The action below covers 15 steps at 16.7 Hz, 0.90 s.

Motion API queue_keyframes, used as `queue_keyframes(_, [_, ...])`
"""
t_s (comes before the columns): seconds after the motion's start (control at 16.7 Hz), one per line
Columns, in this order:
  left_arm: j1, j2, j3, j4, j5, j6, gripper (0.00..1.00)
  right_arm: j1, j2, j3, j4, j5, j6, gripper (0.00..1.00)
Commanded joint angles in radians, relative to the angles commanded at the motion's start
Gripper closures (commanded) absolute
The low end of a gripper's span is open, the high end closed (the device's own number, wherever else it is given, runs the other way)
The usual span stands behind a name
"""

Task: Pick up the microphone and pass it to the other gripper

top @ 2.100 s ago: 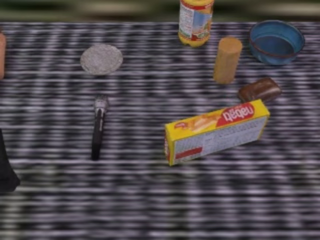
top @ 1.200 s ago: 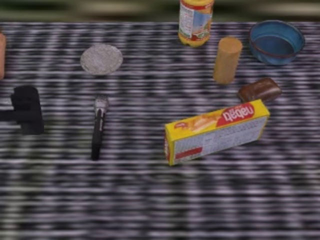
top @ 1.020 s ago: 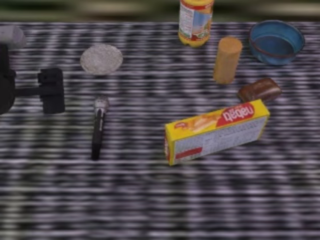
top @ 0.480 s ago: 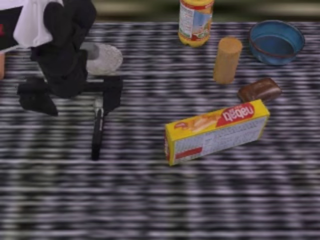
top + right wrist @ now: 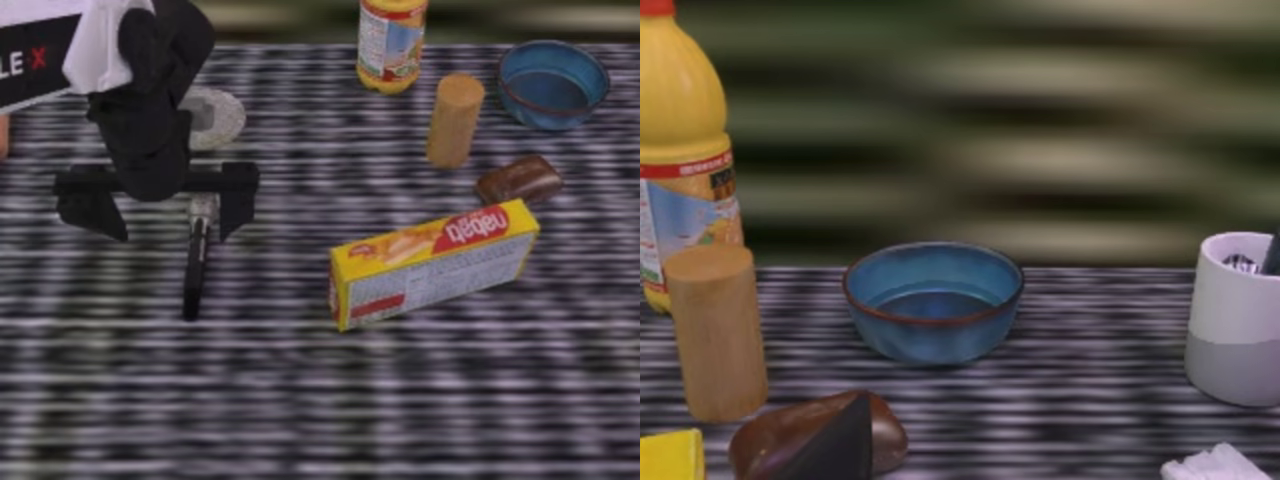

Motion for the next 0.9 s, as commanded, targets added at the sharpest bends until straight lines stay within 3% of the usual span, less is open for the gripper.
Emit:
queue_keyframes(0.18, [-0.001,0.025,-0.021,0.039,0.0,0.003,0.0,0.0,0.0,0.0,0.0,0.0,0.0,0.0])
queue_keyframes(0.6, [0.002,0.172,-0.137,0.312,0.002,0.008,0.0,0.0,0.0,0.0,0.0,0.0,0.0,0.0])
queue_keyframes(0.9, [0.002,0.182,-0.145,0.326,0.002,0.009,0.0,0.0,0.0,0.0,0.0,0.0,0.0,0.0])
